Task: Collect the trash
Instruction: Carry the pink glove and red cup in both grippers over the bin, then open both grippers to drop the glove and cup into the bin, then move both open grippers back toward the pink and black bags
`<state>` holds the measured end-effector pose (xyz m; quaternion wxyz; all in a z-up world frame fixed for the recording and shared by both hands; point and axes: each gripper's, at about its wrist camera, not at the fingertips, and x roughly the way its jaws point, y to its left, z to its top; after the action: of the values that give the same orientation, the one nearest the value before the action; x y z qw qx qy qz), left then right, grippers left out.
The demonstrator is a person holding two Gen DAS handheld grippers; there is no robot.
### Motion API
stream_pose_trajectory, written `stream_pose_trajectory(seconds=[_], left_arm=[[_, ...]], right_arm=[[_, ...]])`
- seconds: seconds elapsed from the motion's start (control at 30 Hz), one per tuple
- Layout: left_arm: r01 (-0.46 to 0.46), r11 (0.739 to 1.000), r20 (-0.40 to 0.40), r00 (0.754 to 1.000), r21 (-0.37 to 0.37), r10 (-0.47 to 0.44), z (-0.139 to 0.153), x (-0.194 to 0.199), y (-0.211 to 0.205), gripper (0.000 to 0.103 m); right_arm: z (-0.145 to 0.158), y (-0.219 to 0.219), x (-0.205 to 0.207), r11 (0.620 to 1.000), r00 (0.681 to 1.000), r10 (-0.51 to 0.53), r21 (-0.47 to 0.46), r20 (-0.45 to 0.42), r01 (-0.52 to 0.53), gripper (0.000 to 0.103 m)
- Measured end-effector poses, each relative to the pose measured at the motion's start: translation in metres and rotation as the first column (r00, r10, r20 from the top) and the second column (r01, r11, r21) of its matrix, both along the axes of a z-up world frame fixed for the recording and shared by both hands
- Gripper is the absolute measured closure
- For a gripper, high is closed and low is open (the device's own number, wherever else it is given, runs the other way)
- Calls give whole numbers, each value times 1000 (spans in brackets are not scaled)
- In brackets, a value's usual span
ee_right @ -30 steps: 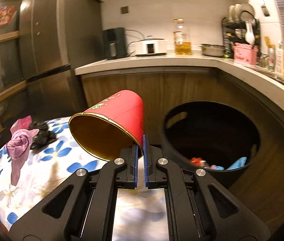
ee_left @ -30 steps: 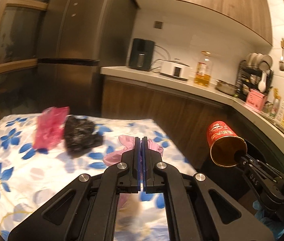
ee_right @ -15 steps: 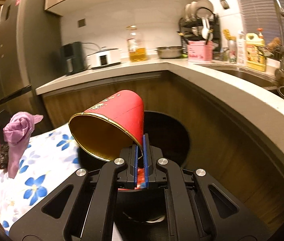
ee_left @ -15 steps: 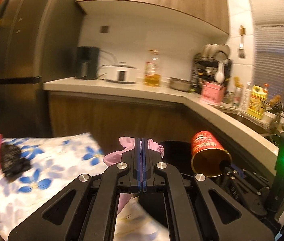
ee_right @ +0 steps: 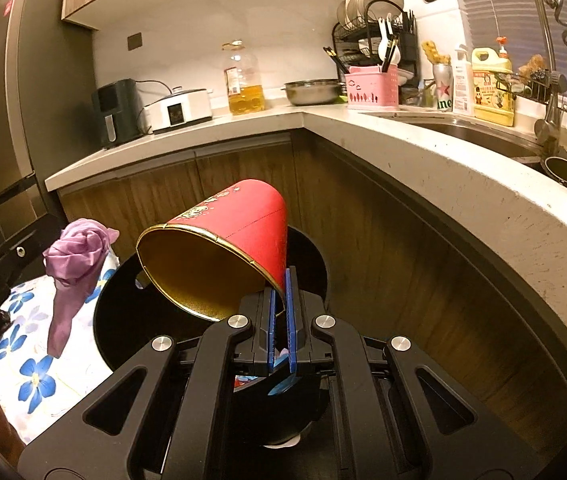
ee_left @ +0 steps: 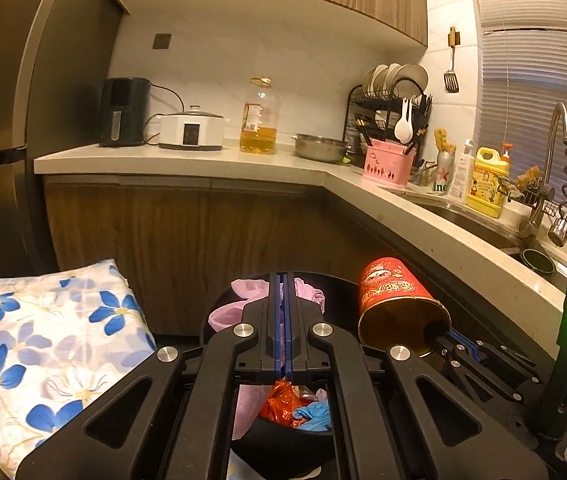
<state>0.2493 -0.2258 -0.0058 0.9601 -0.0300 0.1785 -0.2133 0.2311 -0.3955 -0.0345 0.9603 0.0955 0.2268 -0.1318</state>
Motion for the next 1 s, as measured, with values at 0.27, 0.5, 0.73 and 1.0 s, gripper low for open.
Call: stream_pose_trajectory(seconds=[0.27,0.5,0.73,1.0], left_arm=[[4,1000,-24,1000,-4,-4,-10,15,-7,102],[15,1000,-45,999,7,-15,-16,22,-13,101],[16,1000,-51,999,5,-15,-20,22,-8,63],[-41,999,-76,996,-10,40,-23,19,10,31]], right_arm=[[-4,-4,9,1000,1000,8,3,-10,-8,98],[-8,-4,17,1000,1000,19,5,-25,-19,96],[-10,-8,16,1000,999,5,12,-36,-4,78],[-5,-7,7,1000,1000,-2,13,-22,2,55]])
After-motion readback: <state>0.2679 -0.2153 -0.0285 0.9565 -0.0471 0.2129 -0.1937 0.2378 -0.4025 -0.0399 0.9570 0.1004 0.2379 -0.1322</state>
